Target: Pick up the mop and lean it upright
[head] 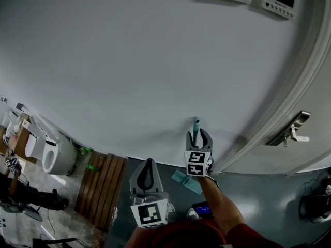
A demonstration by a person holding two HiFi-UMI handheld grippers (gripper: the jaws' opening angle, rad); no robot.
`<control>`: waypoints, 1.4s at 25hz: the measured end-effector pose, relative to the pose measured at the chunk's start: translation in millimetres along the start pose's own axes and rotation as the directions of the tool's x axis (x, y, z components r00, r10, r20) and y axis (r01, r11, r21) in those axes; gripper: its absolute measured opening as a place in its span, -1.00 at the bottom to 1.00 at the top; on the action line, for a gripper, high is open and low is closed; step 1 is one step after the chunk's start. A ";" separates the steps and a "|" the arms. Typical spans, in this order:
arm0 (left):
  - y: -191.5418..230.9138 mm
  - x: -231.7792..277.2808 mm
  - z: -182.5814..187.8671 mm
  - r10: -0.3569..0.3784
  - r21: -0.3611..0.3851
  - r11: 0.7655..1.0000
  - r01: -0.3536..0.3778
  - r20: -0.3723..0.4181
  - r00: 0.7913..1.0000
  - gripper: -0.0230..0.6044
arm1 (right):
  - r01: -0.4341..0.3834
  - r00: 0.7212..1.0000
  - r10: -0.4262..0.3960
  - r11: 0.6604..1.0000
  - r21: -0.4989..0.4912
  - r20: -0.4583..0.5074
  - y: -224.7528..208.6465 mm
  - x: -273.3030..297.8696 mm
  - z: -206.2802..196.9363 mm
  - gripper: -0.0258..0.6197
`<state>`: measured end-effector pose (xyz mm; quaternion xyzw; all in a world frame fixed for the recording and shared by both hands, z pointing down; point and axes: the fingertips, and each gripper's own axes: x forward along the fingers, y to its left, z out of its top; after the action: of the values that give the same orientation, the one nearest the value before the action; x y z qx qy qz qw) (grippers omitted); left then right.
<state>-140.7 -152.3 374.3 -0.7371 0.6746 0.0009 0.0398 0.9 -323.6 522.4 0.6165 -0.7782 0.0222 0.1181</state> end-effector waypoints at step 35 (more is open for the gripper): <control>-9.0 6.7 -9.9 -0.017 -0.022 1.000 0.016 -0.018 1.000 -0.88 | -0.118 0.972 0.096 0.989 0.091 0.216 -12.4 -171.1 82.7 -0.32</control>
<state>-131.7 -158.7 384.3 -0.7430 0.6688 0.0014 0.0255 36.2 -178.2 404.7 0.5777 -0.8163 0.0031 0.0017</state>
